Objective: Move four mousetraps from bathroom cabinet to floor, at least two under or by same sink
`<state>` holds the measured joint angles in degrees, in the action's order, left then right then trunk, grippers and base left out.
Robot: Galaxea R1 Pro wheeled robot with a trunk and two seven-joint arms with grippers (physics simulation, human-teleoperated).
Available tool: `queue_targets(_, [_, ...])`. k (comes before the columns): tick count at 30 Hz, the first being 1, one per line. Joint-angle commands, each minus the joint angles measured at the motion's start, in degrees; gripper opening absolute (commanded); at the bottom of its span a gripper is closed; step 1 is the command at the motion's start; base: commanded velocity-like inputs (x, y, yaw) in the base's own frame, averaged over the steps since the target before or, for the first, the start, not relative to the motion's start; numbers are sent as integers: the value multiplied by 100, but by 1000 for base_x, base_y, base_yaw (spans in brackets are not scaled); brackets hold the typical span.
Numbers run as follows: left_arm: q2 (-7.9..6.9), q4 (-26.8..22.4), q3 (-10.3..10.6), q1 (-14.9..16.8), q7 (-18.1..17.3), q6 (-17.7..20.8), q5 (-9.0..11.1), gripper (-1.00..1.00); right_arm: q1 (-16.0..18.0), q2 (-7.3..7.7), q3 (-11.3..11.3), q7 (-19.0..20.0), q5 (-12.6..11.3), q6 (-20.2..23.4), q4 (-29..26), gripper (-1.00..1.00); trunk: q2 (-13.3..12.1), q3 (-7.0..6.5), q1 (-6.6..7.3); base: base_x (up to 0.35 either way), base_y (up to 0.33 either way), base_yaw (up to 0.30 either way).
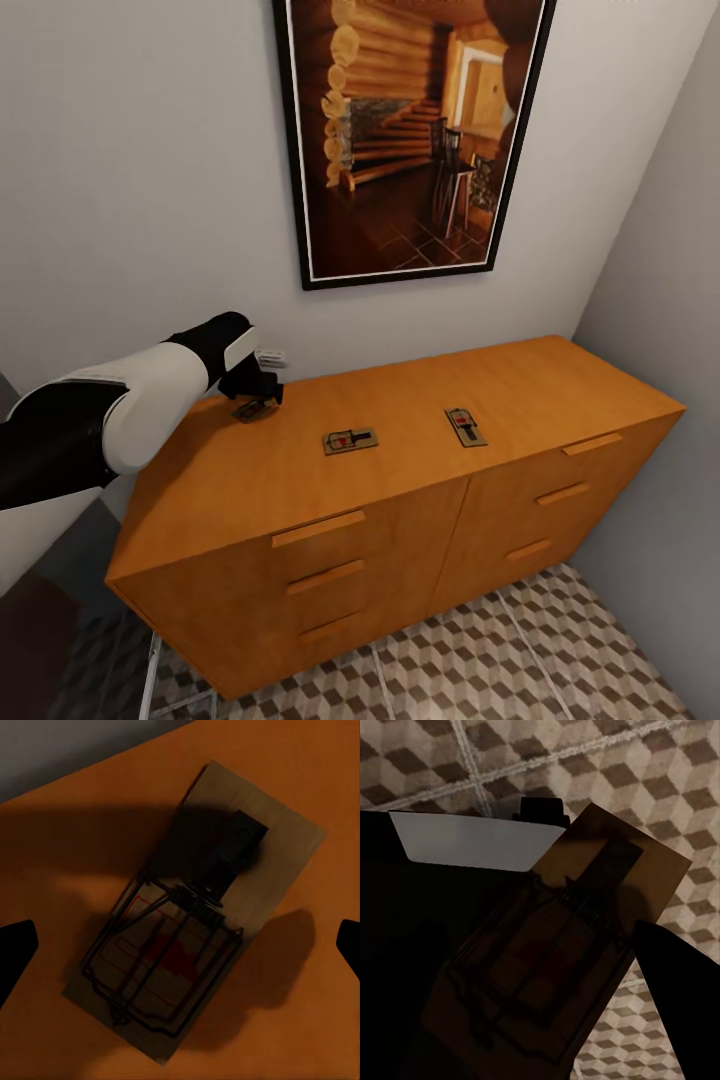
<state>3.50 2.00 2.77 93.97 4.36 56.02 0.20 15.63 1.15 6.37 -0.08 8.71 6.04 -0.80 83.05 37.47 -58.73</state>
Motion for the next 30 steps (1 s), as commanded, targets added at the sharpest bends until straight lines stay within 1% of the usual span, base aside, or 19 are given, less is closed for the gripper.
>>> queue_targets(1, [2,11,23,8,3,5,6,100,1,0,48,-1,60,29,-8,-100,3,5,0,0,0,0])
queue_targets(30, [-1,11,25,-19,3,5,7,100,1,2,48,-1,60,29,-8,-100,3,5,0,0,0,0])
